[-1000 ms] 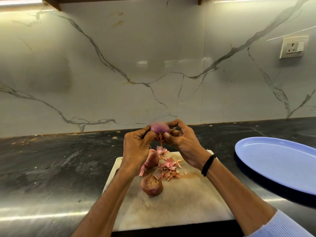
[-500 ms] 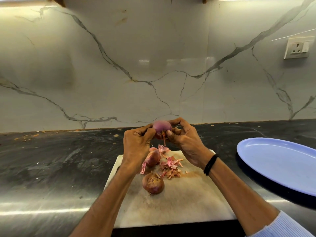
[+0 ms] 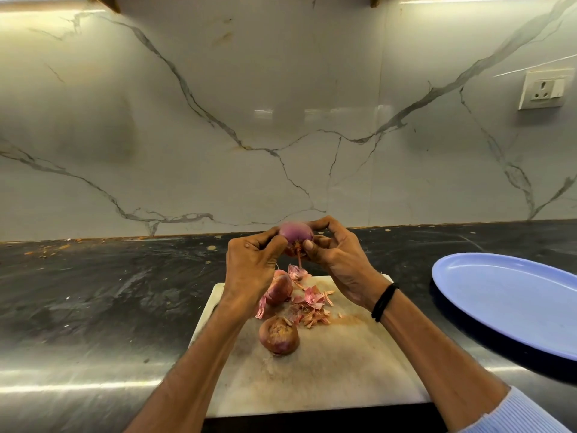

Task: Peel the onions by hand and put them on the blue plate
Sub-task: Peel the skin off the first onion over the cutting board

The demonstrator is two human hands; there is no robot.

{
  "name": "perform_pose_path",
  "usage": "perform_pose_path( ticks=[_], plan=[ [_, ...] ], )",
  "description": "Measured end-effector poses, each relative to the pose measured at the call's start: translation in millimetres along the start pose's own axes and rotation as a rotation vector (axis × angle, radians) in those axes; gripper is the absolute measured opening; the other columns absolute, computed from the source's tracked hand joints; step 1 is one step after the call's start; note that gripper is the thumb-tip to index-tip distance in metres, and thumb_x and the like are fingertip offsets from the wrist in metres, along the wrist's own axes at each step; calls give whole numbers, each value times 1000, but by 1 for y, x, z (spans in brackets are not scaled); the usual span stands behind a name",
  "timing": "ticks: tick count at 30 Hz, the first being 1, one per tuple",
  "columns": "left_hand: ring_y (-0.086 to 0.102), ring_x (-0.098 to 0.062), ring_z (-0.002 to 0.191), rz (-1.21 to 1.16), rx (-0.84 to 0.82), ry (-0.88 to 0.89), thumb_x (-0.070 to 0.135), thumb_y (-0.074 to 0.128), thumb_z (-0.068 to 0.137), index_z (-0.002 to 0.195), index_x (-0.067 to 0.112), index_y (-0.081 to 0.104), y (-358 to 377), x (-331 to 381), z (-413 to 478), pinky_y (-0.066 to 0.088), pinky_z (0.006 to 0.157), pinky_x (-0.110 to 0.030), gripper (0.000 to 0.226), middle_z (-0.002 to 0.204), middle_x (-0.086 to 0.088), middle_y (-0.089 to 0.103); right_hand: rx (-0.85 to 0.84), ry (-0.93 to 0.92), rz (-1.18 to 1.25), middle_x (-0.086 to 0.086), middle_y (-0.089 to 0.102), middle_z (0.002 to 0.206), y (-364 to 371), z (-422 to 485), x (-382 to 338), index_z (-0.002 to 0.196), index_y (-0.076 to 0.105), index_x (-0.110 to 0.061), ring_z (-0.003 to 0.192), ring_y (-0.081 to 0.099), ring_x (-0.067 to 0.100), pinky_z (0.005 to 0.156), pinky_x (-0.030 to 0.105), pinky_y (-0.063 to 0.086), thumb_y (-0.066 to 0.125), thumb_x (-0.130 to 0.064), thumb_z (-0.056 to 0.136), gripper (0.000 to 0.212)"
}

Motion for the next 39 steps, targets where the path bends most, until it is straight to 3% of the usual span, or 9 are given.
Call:
perform_pose_path(
  ticks=[13, 23, 25, 29, 34, 39],
  plan=[
    [64, 16, 78, 65, -5, 27, 11, 67, 92, 116, 17, 68, -2, -2, 1, 49, 67, -4, 25, 87, 22, 67, -7, 14, 32, 27, 62, 123, 0, 0, 0, 114, 56, -7, 115, 62, 41, 91, 45, 58, 63, 7, 89, 29],
    [66, 10, 88, 81, -10, 26, 7, 63, 95, 119, 13, 70, -2, -1, 1, 51, 77, -8, 26, 92, 21, 69, -7, 7, 61, 25, 63, 121, 1, -1, -2, 112, 57, -9, 114, 63, 38, 93, 44, 57, 64, 6, 87, 30],
    [67, 8, 94, 34, -14, 5, 8, 61, 96, 123, 15, 67, -1, 0, 1, 53, 83, -11, 28, 97, 20, 69, 12, 1, 97, 23, 67, 116, 1, -1, -4, 110, 57, -10, 109, 66, 35, 90, 41, 58, 65, 2, 86, 27],
    [65, -9, 115, -166, -27, -148, 20, 64, 94, 142, 9, 52, 5, -1, 2, 52, 102, -32, 50, 128, 1, 65, 77, -12, 126, 27, 66, 116, -2, 0, -7, 109, 57, -11, 107, 67, 37, 90, 43, 58, 62, 3, 89, 25],
    [73, -7, 91, -95, 16, -148, 33, 73, 81, 111, 14, 74, 6, 0, -1, 60, 88, -34, 35, 96, 3, 77, 141, -62, 113, 23, 68, 112, -1, 1, -5, 106, 57, -10, 105, 68, 34, 85, 35, 60, 62, 9, 89, 26],
    [72, -3, 89, 10, 65, -137, 28, 78, 80, 104, 18, 77, 3, -2, -1, 60, 87, -32, 26, 92, 7, 77, 174, -95, 87, 18, 68, 112, -2, 1, -7, 101, 56, -11, 107, 68, 32, 86, 39, 60, 65, 10, 85, 28]
  ],
)
Point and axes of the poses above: each hand's wrist, its own z-axis towards the middle knuckle, its own y-axis out of the palm, x = y × z, the point moved 2 cm from there along z, towards the middle knuckle
